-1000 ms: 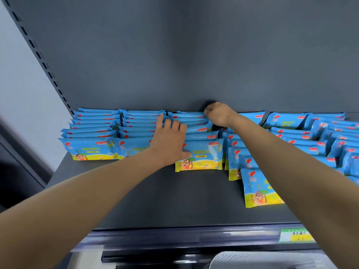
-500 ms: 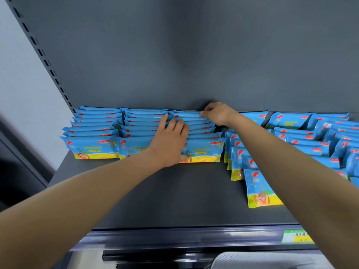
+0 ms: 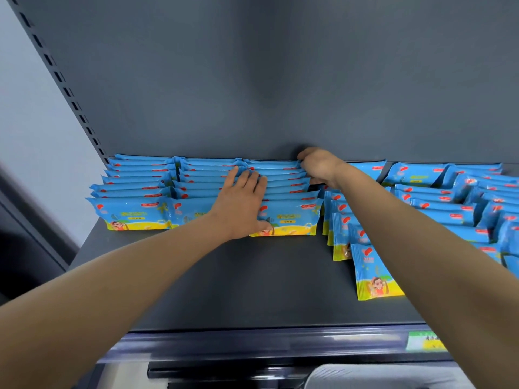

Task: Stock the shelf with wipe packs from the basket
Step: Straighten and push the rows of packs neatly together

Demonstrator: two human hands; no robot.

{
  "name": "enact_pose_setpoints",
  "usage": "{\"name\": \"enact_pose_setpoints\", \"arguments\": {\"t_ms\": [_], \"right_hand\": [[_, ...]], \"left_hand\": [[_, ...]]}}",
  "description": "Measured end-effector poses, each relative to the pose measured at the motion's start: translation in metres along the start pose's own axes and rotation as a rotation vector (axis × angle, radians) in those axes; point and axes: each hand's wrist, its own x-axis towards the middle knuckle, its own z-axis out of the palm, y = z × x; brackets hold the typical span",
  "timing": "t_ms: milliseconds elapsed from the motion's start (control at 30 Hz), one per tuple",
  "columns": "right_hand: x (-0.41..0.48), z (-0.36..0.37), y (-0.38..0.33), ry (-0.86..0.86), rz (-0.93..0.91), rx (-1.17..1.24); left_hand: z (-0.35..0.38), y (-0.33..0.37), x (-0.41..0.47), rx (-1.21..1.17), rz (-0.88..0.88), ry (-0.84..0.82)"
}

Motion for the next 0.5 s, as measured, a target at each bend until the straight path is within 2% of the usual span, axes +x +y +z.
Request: {"name": "enact_pose_setpoints", "arguments": {"t_ms": [133,500], "right_hand": [[-0.005,-0.007,0.001,0.003,0.03,-0.121],[-0.034,-0.005,-0.007,-0.121,0.086,-0.379]], "left_hand": [[0.0,-0.003,0.0,-0.109,-0.001,-0.03],[0.006,0.002,-0.004,-0.117,-0.031,0.011]]}}
